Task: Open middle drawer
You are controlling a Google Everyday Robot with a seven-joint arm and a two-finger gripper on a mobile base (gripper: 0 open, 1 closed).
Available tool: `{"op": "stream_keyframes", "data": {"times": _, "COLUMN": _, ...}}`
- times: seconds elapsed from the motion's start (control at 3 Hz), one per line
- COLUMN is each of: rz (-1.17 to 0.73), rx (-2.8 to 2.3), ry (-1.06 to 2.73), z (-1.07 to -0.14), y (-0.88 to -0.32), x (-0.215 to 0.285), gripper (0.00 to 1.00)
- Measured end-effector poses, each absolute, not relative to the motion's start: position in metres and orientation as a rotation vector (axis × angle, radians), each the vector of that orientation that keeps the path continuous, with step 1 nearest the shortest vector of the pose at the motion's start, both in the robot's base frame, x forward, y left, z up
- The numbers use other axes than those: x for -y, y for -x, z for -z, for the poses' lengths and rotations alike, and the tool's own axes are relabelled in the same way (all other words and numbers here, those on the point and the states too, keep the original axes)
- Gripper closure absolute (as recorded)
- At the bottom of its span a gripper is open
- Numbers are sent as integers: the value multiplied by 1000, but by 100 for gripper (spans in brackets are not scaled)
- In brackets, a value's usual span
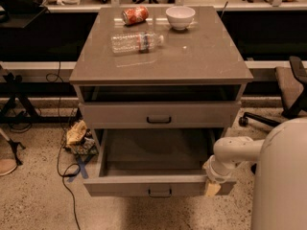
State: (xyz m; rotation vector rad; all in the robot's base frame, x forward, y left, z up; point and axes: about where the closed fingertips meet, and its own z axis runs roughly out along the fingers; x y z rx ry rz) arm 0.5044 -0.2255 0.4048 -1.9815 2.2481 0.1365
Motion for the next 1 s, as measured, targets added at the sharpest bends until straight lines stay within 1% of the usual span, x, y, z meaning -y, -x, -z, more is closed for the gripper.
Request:
{"op": "stream_keyframes", "data": {"times": 0.33, "rz": -171, "rx": -2230, "ry": 1989, "z": -405, "y": -500, "x": 227, "gripper": 0}}
{"op": "stream_keyframes", "data": {"times": 0.67, "rz": -238, "rx": -2207, "ry": 1996, "z": -403, "y": -484, "x": 232, "gripper": 0}}
{"op": "stream_keyframes", "data": {"times": 1.0, "rz": -296, "rx": -2191, "ry": 2006, "z": -400, "y": -459, "x": 239, "gripper": 2}}
